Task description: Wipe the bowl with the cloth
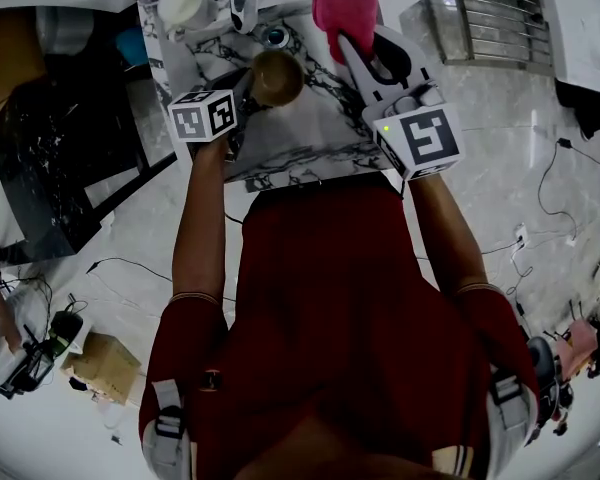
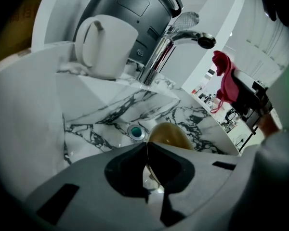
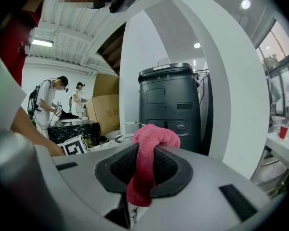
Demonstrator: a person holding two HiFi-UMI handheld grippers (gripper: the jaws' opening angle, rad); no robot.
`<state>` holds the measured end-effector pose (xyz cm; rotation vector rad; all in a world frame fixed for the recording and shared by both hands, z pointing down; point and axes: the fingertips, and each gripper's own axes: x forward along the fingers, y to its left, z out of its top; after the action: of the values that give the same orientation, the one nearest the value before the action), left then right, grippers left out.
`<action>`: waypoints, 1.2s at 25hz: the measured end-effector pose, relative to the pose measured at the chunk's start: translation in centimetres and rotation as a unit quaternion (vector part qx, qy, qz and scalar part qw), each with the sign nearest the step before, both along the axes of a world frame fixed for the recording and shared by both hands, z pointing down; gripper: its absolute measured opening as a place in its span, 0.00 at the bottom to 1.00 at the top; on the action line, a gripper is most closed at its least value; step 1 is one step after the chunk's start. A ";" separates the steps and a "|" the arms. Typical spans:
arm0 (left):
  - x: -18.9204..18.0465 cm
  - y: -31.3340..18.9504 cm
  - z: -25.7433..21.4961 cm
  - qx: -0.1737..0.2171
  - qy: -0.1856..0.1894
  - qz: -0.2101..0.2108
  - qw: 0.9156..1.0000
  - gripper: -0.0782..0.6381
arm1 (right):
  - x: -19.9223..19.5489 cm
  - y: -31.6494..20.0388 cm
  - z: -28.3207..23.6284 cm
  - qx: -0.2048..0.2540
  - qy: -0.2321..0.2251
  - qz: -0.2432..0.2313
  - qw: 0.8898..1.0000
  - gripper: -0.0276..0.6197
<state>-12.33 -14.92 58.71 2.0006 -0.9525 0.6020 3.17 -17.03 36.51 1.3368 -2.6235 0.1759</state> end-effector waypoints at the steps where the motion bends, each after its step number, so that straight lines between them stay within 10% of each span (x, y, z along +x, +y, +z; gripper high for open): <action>1: 0.0 0.0 -0.6 0.008 0.006 0.000 1.000 0.13 | -0.1 0.2 -0.1 0.001 -0.001 -0.003 1.000 0.14; 15: 0.5 1.5 -10.6 0.112 0.135 0.003 0.985 0.13 | -0.9 3.4 -1.8 0.019 -0.025 -0.071 0.997 0.14; 30: 1.0 3.7 -19.0 0.211 0.252 0.050 0.943 0.13 | -2.7 9.6 -5.3 0.059 -0.071 -0.216 0.972 0.14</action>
<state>-11.38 -11.21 39.73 2.4261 -0.6990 -0.0897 0.48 -7.39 31.17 0.7737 -3.0095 0.0522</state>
